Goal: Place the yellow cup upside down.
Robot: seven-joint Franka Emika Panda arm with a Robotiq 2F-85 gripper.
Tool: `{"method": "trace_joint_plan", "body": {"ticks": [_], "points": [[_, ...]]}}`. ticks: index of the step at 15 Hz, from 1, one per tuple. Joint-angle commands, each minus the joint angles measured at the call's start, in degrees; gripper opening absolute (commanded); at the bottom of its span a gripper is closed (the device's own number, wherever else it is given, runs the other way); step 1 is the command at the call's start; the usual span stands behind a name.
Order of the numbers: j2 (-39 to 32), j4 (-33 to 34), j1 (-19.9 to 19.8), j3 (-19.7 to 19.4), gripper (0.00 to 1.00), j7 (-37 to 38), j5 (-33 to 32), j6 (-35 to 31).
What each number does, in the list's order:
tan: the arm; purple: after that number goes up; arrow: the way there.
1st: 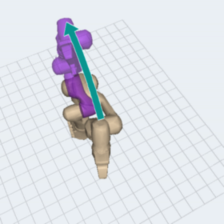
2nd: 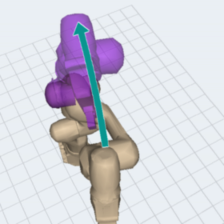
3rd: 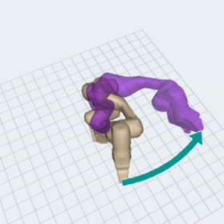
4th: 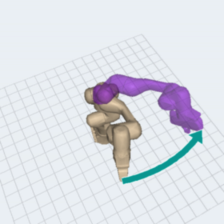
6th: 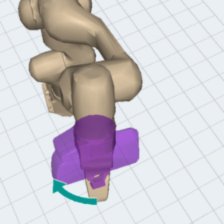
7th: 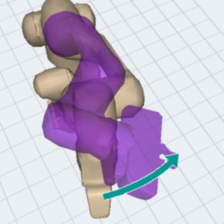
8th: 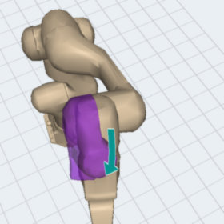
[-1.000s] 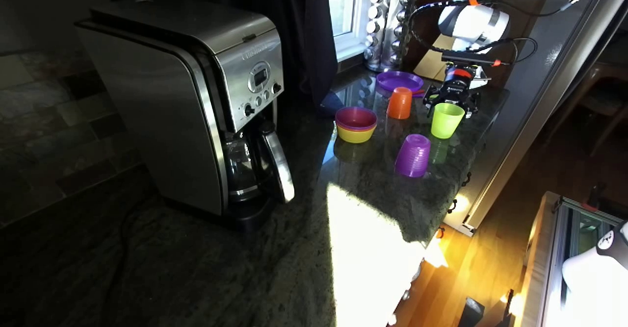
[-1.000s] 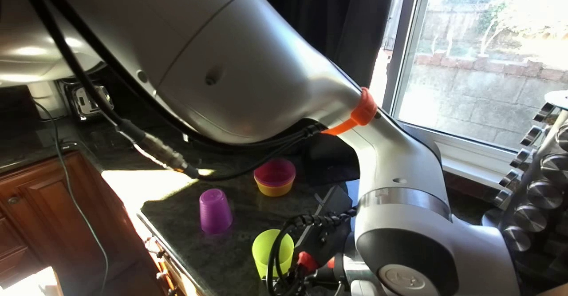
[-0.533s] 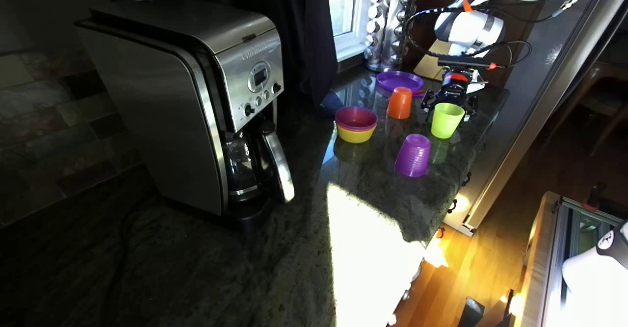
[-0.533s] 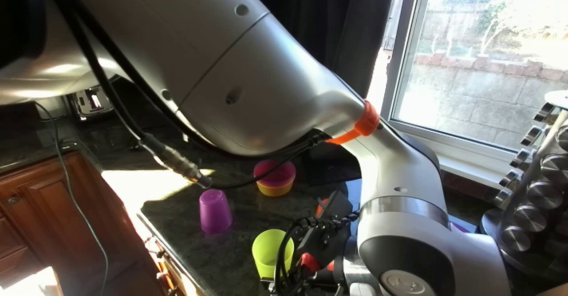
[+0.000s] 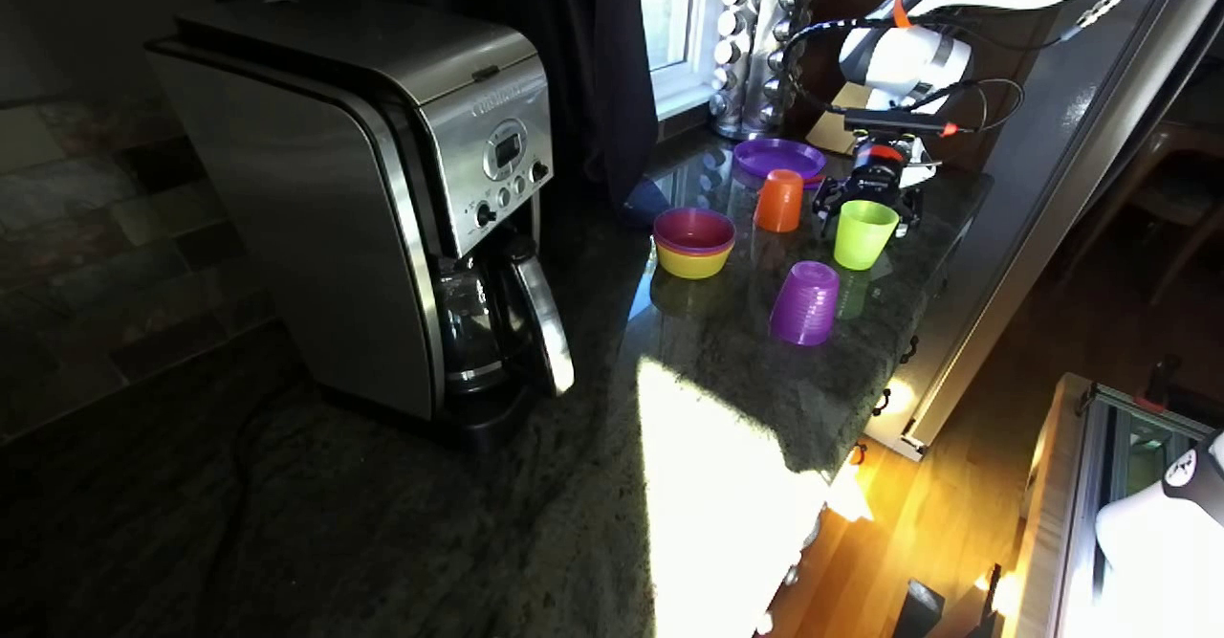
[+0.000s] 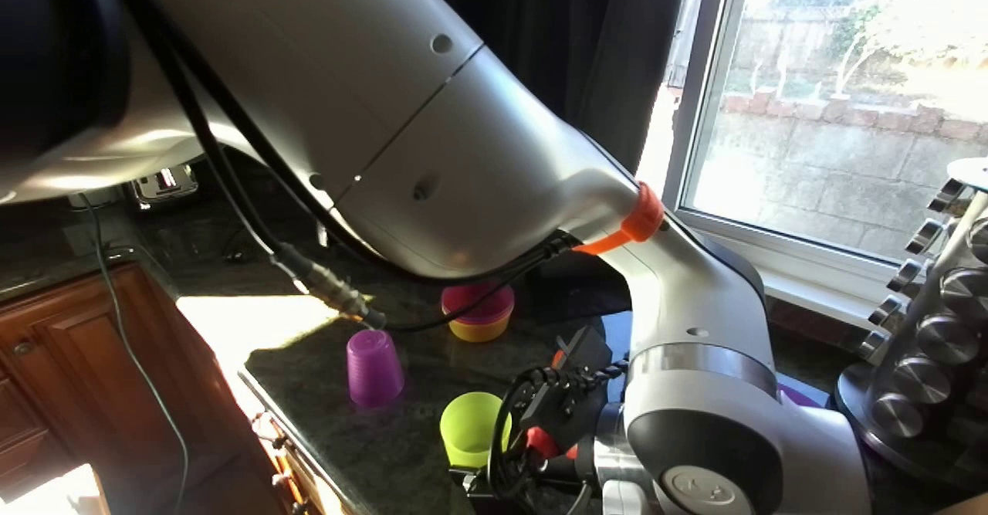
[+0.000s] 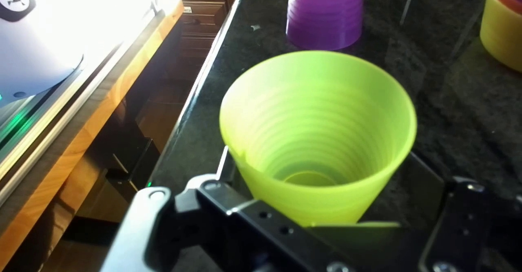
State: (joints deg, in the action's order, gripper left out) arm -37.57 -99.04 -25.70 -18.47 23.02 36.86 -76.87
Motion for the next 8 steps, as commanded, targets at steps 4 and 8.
{"method": "trace_joint_plan", "body": {"ticks": [4, 8], "points": [[-2.6, 2.7, -0.4, 0.4, 0.69, 1.5, 2.5, 3.4], [-1.8, 2.4, 0.0, 0.2, 0.49, 1.4, 3.2, 3.5]]}}
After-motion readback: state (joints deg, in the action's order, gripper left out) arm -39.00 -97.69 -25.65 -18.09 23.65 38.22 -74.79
